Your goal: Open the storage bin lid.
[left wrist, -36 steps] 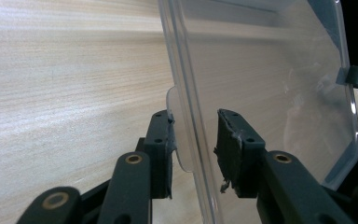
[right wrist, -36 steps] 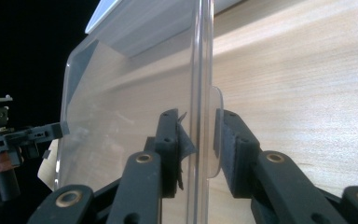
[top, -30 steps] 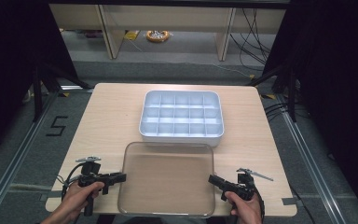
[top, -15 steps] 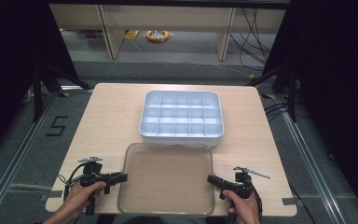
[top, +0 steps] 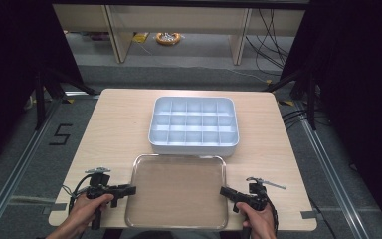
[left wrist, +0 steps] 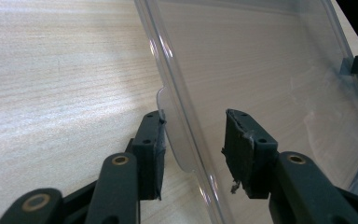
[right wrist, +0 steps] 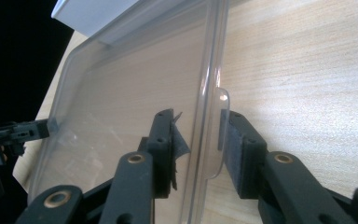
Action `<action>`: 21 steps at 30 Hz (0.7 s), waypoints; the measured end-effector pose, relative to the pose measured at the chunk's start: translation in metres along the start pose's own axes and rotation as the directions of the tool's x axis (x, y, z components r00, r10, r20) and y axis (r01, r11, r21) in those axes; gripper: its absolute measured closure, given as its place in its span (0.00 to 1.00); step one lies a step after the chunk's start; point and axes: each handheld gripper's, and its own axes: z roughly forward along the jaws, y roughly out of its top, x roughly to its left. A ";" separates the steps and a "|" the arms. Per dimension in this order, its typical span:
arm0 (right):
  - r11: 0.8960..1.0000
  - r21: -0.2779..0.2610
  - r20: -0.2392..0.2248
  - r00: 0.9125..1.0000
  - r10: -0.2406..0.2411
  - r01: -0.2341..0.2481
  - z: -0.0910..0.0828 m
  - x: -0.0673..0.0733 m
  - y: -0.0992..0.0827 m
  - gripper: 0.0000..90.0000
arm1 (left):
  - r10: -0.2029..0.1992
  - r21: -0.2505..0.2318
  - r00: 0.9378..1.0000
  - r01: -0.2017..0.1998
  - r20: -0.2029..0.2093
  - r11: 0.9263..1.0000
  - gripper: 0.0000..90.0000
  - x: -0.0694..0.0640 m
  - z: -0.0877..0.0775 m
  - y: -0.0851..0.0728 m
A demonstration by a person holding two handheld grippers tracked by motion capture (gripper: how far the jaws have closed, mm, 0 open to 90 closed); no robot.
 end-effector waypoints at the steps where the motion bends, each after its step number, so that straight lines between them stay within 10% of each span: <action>1: 1.000 -0.006 -0.005 1.000 0.002 -0.003 0.001 0.000 0.000 0.74 | 0.002 0.000 1.000 -0.002 -0.001 1.000 0.64 0.000 0.000 0.000; 9: 0.999 0.010 0.008 0.999 -0.035 0.035 0.002 0.001 0.000 0.72 | 0.039 -0.007 0.999 -0.040 -0.030 0.999 0.64 -0.001 0.000 0.000; 10: 0.999 0.026 0.018 0.999 0.037 -0.037 -0.001 0.007 0.000 0.72 | 0.041 -0.009 0.999 -0.042 -0.032 0.999 0.64 -0.001 0.000 0.000; 21: 0.998 0.022 0.040 0.998 -0.056 0.056 0.003 0.003 0.003 0.73 | 0.082 -0.014 0.994 -0.083 -0.068 0.996 0.61 -0.003 0.000 0.000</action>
